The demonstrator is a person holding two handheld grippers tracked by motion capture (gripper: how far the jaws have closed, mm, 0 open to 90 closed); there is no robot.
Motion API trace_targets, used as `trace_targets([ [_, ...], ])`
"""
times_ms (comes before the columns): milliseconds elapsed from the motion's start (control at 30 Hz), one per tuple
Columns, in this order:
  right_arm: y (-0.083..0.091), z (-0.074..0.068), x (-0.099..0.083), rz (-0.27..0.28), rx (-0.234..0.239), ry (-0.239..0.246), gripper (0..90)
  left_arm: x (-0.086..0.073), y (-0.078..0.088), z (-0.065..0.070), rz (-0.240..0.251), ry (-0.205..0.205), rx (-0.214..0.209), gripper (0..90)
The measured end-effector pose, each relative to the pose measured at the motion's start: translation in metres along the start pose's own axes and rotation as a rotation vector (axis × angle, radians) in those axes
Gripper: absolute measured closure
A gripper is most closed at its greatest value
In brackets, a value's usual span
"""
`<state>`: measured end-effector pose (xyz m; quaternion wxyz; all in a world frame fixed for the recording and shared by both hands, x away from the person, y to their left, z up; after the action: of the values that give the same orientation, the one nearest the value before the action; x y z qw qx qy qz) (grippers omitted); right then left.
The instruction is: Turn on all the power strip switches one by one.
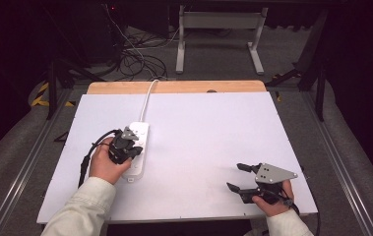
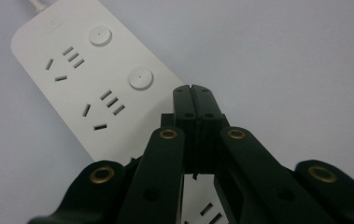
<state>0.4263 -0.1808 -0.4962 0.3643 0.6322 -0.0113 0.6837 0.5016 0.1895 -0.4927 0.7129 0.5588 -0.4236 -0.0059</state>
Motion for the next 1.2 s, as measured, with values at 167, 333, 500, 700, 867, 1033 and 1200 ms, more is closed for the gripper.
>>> trace_targets([
  [167,0.0002,-0.0001,0.0001,-0.001,0.001,0.004,28.6,-0.0004,0.0003,0.0001,-0.003,-0.001,0.004,90.0],
  [333,0.0003,-0.0007,0.0001,-0.002,0.004,0.006,28.7,-0.0019,0.0007,-0.0041,0.0,0.014,0.009,90.0],
  [500,0.0002,-0.0011,0.0001,-0.006,0.006,0.005,28.8,-0.0021,0.0003,-0.0047,-0.002,0.018,0.006,90.0],
  [700,0.0002,-0.0011,0.0,-0.006,0.006,0.008,28.8,-0.0025,-0.0011,-0.0036,0.004,0.02,0.019,90.0],
  [867,-0.0005,-0.0014,-0.0006,-0.013,0.007,0.009,28.8,-0.0012,-0.0025,-0.0046,-0.013,0.021,0.021,90.0],
  [1033,-0.0011,-0.0015,-0.0009,-0.014,0.01,0.009,28.8,-0.0002,-0.0033,-0.0006,-0.026,-0.01,0.063,90.0],
  [1200,-0.0014,-0.0021,-0.0008,-0.017,0.009,0.012,28.8,-0.0023,-0.0037,0.0011,-0.01,-0.011,0.075,90.0],
])
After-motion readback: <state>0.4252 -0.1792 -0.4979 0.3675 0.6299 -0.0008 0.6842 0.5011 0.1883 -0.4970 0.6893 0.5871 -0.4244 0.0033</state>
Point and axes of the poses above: each handheld gripper's, and its own axes: y roughly backward along the jaws, x roughly out of its top, z roughly to its right, the point moved 6 cm from there along -y, roughly forward along the jaws, and after that the axes turned 7 degrees about y, right-handed, at the moved point
